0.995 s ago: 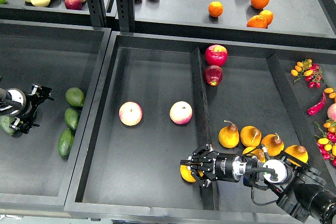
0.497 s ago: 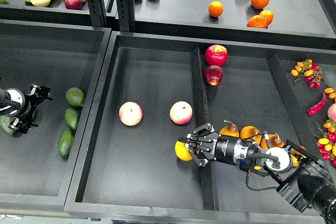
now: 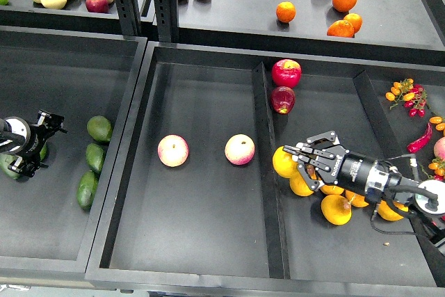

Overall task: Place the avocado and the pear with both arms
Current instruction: 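Lift the pear and carry it into the bin of pears, then lower the pear beside the other pears and open the right gripper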

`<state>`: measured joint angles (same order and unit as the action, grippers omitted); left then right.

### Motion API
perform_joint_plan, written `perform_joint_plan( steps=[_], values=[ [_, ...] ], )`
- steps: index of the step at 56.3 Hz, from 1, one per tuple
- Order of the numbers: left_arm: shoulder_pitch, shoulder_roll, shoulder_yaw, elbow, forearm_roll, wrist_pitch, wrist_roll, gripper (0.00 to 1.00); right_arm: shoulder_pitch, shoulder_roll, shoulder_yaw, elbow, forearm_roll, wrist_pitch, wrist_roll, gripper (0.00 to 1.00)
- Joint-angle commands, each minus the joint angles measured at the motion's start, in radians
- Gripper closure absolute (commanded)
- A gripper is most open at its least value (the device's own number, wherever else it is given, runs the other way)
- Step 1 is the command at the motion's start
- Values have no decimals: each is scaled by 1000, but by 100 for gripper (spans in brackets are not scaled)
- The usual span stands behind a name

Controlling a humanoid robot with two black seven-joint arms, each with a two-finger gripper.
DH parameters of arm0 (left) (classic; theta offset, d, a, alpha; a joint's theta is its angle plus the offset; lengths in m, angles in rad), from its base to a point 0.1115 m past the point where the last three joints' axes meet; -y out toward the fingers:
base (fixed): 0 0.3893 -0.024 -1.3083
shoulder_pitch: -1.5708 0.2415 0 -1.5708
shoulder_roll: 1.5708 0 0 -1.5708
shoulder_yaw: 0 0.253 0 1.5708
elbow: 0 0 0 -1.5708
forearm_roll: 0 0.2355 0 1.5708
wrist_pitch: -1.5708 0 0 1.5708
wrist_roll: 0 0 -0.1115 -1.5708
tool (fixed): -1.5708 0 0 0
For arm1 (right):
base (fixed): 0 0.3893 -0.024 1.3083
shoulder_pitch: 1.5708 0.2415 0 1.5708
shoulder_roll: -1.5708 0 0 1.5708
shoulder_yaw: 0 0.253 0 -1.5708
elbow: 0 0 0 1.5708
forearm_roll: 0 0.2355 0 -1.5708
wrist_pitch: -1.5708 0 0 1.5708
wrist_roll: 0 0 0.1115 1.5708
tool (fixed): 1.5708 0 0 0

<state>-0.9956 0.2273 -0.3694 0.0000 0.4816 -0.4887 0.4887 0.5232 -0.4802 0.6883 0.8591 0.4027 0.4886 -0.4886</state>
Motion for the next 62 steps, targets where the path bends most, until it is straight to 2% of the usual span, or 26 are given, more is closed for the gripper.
perform_joint_plan(
  steps=[1,39,62],
  values=[
    [0,0,1,0,0,0,0,1,-25,-44,0,21,31,0,0,97],
    [3,-2,1,9,0,0,0,1,-209,-164,-1,40,73,0,0,96],
    [3,-2,4,9,0,0,0,1,-290,-159,-10,15,65,0,0,96]
  ],
)
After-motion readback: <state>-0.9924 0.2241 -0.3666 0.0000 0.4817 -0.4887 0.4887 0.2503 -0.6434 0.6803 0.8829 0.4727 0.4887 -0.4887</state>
